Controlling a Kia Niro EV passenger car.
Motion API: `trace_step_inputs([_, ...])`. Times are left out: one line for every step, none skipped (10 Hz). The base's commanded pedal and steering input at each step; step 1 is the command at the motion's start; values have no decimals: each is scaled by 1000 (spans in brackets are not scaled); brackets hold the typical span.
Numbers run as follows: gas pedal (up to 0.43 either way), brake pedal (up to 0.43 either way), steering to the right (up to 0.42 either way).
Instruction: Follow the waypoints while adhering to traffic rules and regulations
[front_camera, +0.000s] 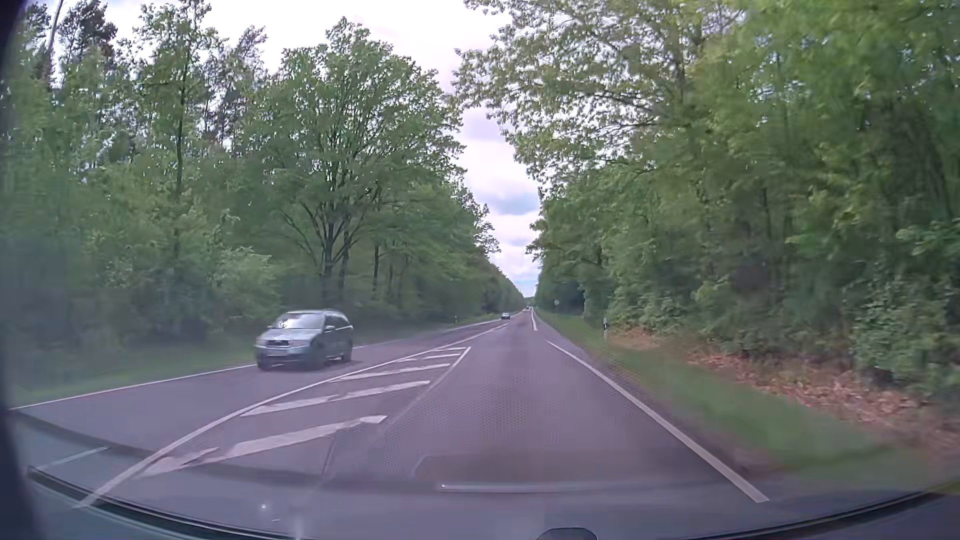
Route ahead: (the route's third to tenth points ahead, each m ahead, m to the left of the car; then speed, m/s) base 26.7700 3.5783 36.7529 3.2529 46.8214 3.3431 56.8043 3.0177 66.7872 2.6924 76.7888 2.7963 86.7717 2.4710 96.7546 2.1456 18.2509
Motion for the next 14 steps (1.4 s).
trace_step_inputs([0,0,-6])
trace_step_inputs([0,0,-6])
trace_step_inputs([0,0,-8])
trace_step_inputs([0,0,-10])
trace_step_inputs([0,0,-12])
trace_step_inputs([0,0,-12])
trace_step_inputs([0,0,-13])
trace_step_inputs([0,0,-13])
trace_step_inputs([0,0,-13])
trace_step_inputs([0,0,-10])
trace_step_inputs([0,0,-6])
trace_step_inputs([0,0,-1])
trace_step_inputs([0,0,4])
trace_step_inputs([0,0,8])
